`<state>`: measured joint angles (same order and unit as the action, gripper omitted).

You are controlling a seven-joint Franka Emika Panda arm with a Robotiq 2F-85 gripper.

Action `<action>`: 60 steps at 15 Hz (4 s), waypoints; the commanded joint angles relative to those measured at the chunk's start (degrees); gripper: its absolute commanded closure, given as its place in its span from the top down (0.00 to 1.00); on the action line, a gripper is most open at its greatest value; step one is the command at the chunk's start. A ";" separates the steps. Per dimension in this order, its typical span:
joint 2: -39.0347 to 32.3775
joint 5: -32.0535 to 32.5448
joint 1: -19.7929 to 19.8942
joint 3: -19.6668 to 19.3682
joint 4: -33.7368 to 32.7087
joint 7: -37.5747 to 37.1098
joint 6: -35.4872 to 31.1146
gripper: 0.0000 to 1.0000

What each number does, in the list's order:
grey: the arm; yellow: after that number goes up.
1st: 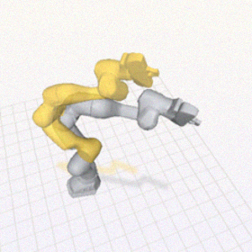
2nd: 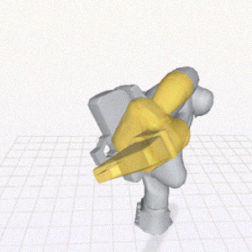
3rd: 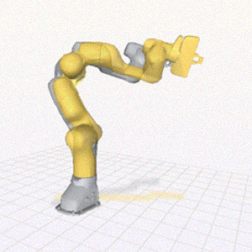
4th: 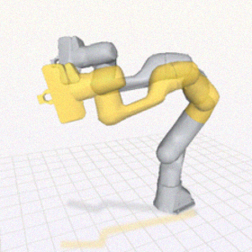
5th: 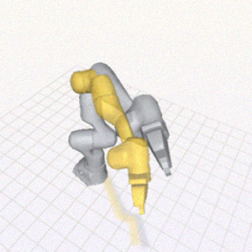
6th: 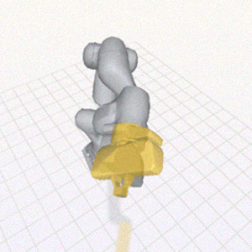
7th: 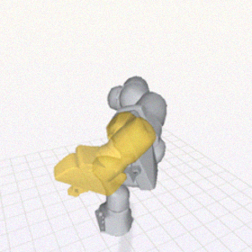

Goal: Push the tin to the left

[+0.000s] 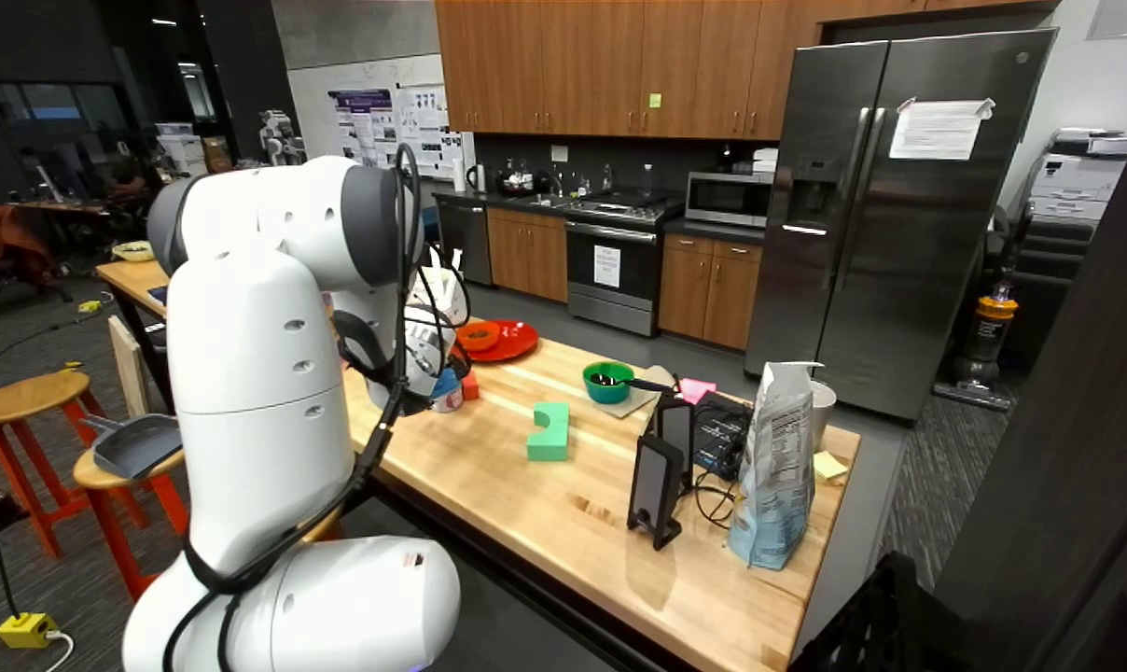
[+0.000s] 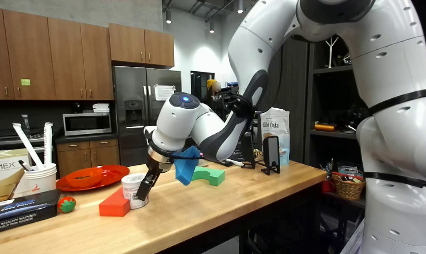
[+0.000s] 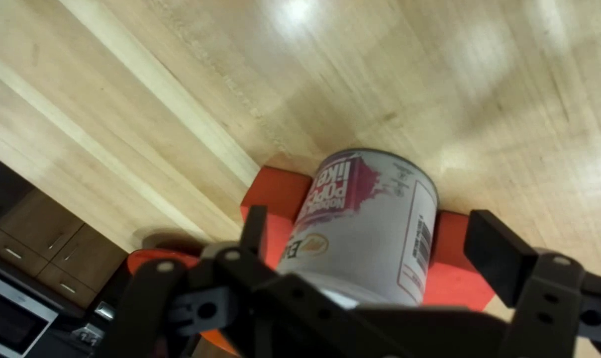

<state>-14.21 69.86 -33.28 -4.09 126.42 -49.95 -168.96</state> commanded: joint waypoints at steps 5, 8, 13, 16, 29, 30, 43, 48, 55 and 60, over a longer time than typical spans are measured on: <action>-0.62 4.83 -0.47 -0.48 -1.11 -3.56 -0.66 1.00; 0.27 1.17 0.28 0.36 0.68 0.72 0.14 1.00; 1.71 -7.17 1.12 1.42 2.21 7.16 -0.20 1.00; 1.95 -4.63 -0.06 0.26 0.95 3.39 0.69 1.00; 1.98 18.65 -3.07 -1.78 -5.24 -25.23 6.42 1.00; 1.85 21.37 -3.23 -1.53 -5.69 -28.43 7.70 1.00; 1.20 31.88 -4.39 1.15 -5.01 -45.16 17.23 1.00; 1.04 33.38 8.30 15.00 -4.62 -44.56 18.37 1.00; 0.82 34.11 13.94 20.19 -4.33 -44.06 16.11 1.00; 1.05 36.90 13.58 19.87 -4.26 -46.58 15.55 1.00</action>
<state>-13.92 103.05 -20.46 15.89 121.67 -91.19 -150.56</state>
